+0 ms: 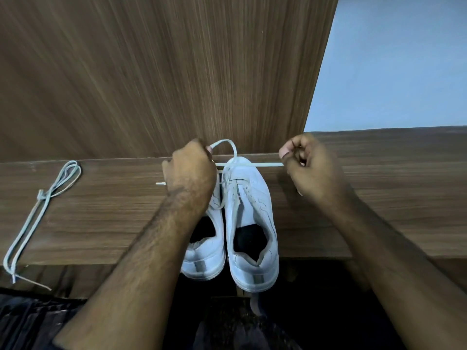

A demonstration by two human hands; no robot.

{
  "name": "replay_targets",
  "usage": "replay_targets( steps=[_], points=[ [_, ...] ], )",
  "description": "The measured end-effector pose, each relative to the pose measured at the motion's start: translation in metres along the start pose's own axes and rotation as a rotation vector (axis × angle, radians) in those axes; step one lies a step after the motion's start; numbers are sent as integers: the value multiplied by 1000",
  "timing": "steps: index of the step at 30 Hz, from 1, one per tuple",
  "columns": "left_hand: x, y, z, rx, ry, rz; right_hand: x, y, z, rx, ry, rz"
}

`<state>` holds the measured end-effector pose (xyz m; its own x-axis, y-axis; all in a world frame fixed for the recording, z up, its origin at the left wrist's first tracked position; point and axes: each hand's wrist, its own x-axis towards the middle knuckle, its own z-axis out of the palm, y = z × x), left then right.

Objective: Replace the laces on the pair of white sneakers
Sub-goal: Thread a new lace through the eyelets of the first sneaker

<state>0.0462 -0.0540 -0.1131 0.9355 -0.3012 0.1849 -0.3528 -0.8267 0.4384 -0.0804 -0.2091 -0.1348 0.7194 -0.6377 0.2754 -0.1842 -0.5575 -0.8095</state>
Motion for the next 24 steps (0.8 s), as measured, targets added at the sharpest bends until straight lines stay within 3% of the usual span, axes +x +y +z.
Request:
replay_targets(
  steps=[2,5,8,13,16,18,20,22,24],
  points=[
    [-10,9,1,-164,-35,69,-1,-6,5,50,-47,-13],
    [-30,39,14,-561,-196,120,-8,-27,23,386,-167,12],
    [-31,47,20,-488,-212,100,-9,-26,28,440,-125,49],
    [-6,9,1,-128,-46,42,-3,0,6,-95,-12,24],
    [-8,5,-1,-20,-23,81,-2,1,1,-191,-23,28],
    [-20,18,5,-164,-75,203,-4,-6,9,-105,-77,-13],
    [-32,34,16,-405,-149,262,-7,-18,21,142,-138,-13],
    [-33,42,25,-539,-180,209,-9,-25,25,358,-150,45],
    [-25,39,26,-515,-166,160,-9,-24,22,382,-147,70]
  ],
)
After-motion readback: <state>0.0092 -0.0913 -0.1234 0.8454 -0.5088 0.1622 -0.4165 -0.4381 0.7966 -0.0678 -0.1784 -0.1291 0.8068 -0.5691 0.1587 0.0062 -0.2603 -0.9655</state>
